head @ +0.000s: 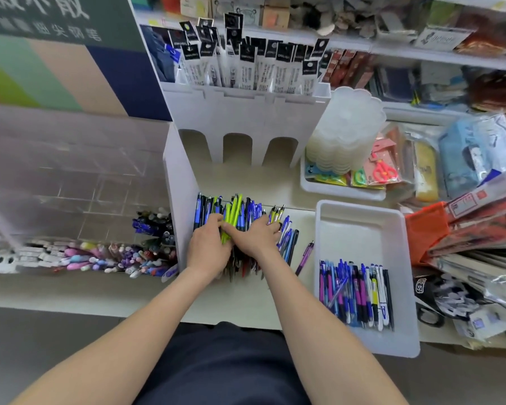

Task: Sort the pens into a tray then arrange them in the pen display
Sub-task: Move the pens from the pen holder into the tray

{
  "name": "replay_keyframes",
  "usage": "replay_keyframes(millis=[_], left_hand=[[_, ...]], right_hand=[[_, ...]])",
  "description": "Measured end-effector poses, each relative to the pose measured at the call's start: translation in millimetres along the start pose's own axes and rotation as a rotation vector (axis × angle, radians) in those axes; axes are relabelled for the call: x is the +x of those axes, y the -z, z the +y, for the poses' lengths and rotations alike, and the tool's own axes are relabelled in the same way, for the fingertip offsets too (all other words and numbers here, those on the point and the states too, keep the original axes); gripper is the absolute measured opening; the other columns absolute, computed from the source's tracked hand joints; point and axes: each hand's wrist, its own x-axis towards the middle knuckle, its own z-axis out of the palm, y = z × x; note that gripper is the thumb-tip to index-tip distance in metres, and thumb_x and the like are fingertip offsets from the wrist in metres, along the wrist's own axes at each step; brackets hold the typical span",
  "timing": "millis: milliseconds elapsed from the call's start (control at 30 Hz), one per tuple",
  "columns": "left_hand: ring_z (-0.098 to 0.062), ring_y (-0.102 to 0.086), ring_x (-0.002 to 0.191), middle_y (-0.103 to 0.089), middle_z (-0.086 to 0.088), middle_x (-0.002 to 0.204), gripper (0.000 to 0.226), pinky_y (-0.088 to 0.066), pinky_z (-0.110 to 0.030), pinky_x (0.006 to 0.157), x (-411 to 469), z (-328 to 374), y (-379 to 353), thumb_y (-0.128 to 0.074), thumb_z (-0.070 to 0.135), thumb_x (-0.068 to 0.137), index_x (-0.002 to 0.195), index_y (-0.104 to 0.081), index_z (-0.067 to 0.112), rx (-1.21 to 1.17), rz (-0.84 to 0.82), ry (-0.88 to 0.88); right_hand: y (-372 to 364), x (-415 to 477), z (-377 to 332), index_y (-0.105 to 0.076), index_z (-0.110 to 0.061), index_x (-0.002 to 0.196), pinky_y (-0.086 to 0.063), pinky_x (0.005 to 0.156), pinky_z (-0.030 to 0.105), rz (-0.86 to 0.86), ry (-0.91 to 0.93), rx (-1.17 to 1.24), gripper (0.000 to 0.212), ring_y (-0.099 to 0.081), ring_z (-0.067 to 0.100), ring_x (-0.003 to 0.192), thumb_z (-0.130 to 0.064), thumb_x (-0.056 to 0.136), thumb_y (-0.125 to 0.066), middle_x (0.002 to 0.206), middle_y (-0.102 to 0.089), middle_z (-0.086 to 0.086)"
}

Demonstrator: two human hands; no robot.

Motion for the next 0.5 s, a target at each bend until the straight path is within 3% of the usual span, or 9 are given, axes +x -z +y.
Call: replay_keyframes(millis=[100,167,300,400,500], left_hand=[[-0.030,-0.048,0.124,-0.052,-0.004,0.123,0.050,-0.037,-0.032,0.103,1.6,-1.5,-2.5,-0.069,0.010,0.085,0.134,-0.062,0.018,0.030,-0.027,0.015],[-0.033,-0.040,0.128,-0.044,-0.007,0.129,0.056,-0.031,-0.033,0.108,-1.2,0.4,-4.1,-0.066,0.006,0.084,0.138,-0.059,0.015,0.038,-0.053,0.039],[-0.035,-0.038,0.134,-0.040,-0.012,0.149,0.073,-0.030,-0.036,0.112,-7.8,2.7,-7.1,-0.062,-0.005,0.083,0.151,-0.043,0.011,0.058,-0.059,0.027],[-0.035,-0.037,0.133,-0.041,-0.011,0.147,0.070,-0.033,-0.037,0.111,-6.7,4.5,-6.5,-0.063,-0.004,0.084,0.149,-0.047,0.014,0.077,-0.061,0.021],[-0.035,-0.035,0.133,-0.042,-0.010,0.145,0.064,-0.034,-0.040,0.113,-5.4,5.8,-6.8,-0.062,-0.001,0.086,0.146,-0.051,0.018,0.095,-0.074,0.019]], right_hand=[[-2.2,0.9,-5.1,-0.020,0.001,0.158,-0.040,0.113,0.058,0.055,0.011,-0.088,0.123,-0.025,0.048,0.147,-0.077,0.079,-0.071,0.158,-0.024,0.025],[-4.6,2.9,-7.9,-0.026,0.004,0.152,-0.044,0.109,0.054,0.090,0.022,-0.133,0.114,-0.034,0.047,0.140,-0.071,0.080,-0.073,0.151,-0.032,0.025],[-4.1,8.7,-8.8,-0.033,0.007,0.145,-0.046,0.102,0.048,0.114,0.061,-0.170,0.099,-0.044,0.045,0.132,-0.062,0.086,-0.071,0.144,-0.041,0.026],[1.9,10.7,-6.0,-0.033,0.004,0.143,-0.048,0.089,0.043,0.134,0.068,-0.088,0.082,-0.053,0.046,0.125,-0.045,0.090,-0.071,0.142,-0.044,0.026],[6.8,12.3,-0.5,-0.031,0.006,0.143,-0.051,0.089,0.040,0.112,0.076,-0.047,0.078,-0.056,0.042,0.124,-0.035,0.092,-0.072,0.142,-0.047,0.025]])
